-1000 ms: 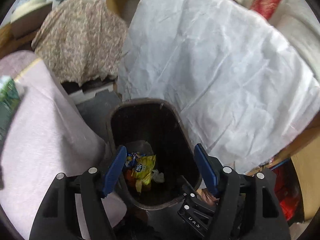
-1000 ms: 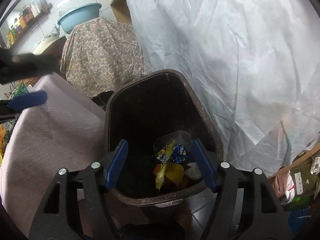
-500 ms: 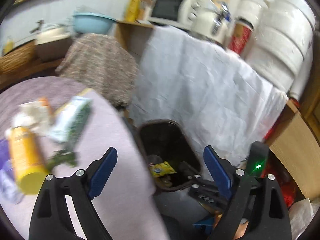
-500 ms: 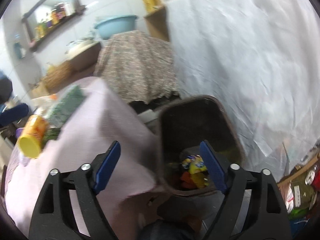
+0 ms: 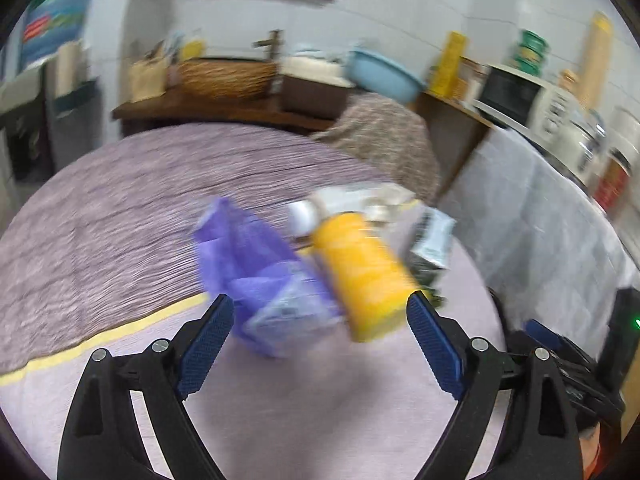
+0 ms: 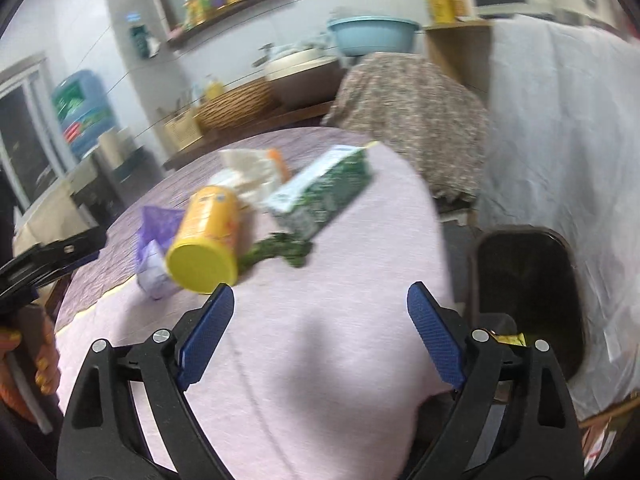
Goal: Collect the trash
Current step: 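Grasp the purple bag with the left tool while the right tool grasps the yellow cup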
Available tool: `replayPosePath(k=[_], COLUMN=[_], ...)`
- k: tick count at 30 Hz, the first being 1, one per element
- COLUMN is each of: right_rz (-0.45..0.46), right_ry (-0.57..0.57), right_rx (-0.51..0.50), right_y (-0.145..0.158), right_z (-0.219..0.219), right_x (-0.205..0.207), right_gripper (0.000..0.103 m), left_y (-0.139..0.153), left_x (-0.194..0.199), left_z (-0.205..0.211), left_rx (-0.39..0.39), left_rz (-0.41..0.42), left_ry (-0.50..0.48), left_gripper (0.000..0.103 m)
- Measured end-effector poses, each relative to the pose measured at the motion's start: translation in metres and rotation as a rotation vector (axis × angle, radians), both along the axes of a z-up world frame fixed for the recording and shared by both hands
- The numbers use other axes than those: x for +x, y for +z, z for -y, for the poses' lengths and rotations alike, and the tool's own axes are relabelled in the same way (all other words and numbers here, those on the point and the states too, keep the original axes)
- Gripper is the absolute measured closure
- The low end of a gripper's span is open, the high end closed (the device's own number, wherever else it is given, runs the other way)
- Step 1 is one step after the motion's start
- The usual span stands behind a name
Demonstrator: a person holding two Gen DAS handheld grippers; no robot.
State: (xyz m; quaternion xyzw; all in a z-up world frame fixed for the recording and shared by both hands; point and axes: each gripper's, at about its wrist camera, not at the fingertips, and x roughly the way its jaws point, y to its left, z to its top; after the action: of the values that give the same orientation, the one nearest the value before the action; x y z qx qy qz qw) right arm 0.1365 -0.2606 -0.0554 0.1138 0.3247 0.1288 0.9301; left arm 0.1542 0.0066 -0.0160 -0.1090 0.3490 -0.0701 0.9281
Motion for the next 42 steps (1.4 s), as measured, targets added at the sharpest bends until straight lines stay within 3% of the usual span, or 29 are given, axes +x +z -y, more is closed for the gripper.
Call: replayPosePath(k=[3, 7, 11, 14, 16, 21, 25, 31, 37, 39, 41, 42], right_rz=[0.01, 0.028, 0.051, 0.054, 0.046, -0.003, -0.074, -0.179, -0.27, -0.291, -0.3, -0.301], right_ry=[0.027, 0.067, 0.106, 0.134, 0.163, 0.252, 0.302, 0.333, 0.33, 0.334, 0.326, 0.326], right_rx=[-0.019, -0.059, -0.09, -0.095, -0.112, -0.094, -0.093, -0.253, -0.359, -0.387, -0.387, -0.383], right_y=[0.003, 0.01, 0.02, 0.026, 0.03, 0.036, 0.035, 0.023, 0.006, 0.001, -0.002, -0.002], right_z=[-0.017, -0.04, -0.054, -0.062, -0.071, -0.092, -0.113, -0.15, -0.172, -0.176, -0.175, -0.174], right_x=[-0.002, -0.001, 0.002, 0.01, 0.018, 0.049, 0.079, 0.121, 0.147, 0.15, 0.151, 0.15], right_gripper=[0.015, 0.015, 0.015, 0.015, 0.015, 0.015, 0.015, 0.015, 0.015, 0.019, 0.035, 0.035], left_y=[-0.015, -0.036, -0.048, -0.056, -0.059, -0.059, -0.05, -0.033, -0.03, -0.029, -0.027, -0.027], left_x=[0.015, 0.045, 0.061, 0.07, 0.072, 0.068, 0.057, 0.037, 0.026, 0.022, 0.019, 0.018], left_z=[-0.037, -0.061, -0.069, -0.069, -0.073, -0.075, -0.079, -0.09, -0.099, -0.099, -0.099, -0.1], left_rx=[-0.093, -0.215, -0.284, -0.317, -0.314, -0.319, -0.297, -0.265, -0.268, -0.262, -0.248, -0.248], left_rz=[-0.068, -0.178, -0.231, -0.259, -0.264, -0.252, -0.21, -0.147, -0.138, -0.132, -0.124, -0.124], left_ry=[0.064, 0.065, 0.057, 0.03, 0.03, 0.027, 0.024, 0.033, 0.036, 0.033, 0.037, 0.037], left_gripper=[0.026, 0.038, 0.04, 0.051, 0.066, 0.092, 0.096, 0.099, 0.099, 0.099, 0.099, 0.099])
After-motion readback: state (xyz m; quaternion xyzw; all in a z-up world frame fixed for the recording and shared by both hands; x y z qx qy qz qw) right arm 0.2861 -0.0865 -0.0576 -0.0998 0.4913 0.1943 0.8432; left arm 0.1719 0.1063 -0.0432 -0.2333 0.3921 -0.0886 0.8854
